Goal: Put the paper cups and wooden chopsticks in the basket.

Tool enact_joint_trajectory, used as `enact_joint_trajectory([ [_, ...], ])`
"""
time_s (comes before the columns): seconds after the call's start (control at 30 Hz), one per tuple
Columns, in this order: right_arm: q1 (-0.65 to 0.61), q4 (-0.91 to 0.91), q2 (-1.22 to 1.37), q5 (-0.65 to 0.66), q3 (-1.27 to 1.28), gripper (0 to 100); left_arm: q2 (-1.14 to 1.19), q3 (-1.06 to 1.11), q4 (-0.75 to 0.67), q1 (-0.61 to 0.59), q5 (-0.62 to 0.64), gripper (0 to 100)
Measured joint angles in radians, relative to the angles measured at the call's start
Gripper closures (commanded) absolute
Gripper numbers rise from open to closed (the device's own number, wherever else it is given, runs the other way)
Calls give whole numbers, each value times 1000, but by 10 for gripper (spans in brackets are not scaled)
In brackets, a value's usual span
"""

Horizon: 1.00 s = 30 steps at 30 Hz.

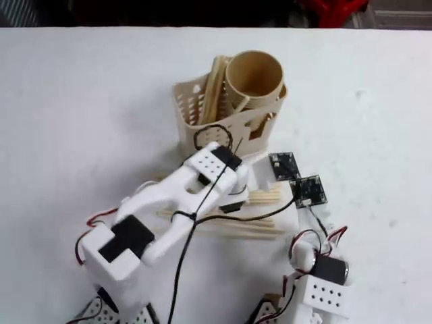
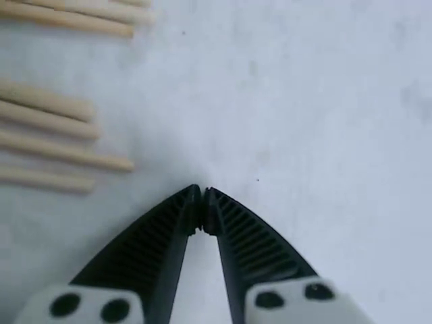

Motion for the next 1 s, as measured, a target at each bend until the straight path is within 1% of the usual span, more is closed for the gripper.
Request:
enact_joint_trajectory([
  [0.13, 63, 9, -153, -54, 17, 981, 2, 0, 0, 0, 0, 894],
  [0.23, 94, 77, -236, -80, 17, 981, 9, 0, -3, 0, 0, 894],
  [0.5, 103, 87, -232, -87, 17, 981, 11, 2, -3, 0, 0, 898],
  [0.6, 103, 87, -232, -87, 17, 981, 11, 29, -32, 0, 0, 900],
  [0.77, 103, 87, -232, -87, 17, 981, 11, 40, -46, 0, 0, 981],
  [1.0, 103, 87, -232, -87, 17, 981, 9, 40, -46, 5, -3, 978],
])
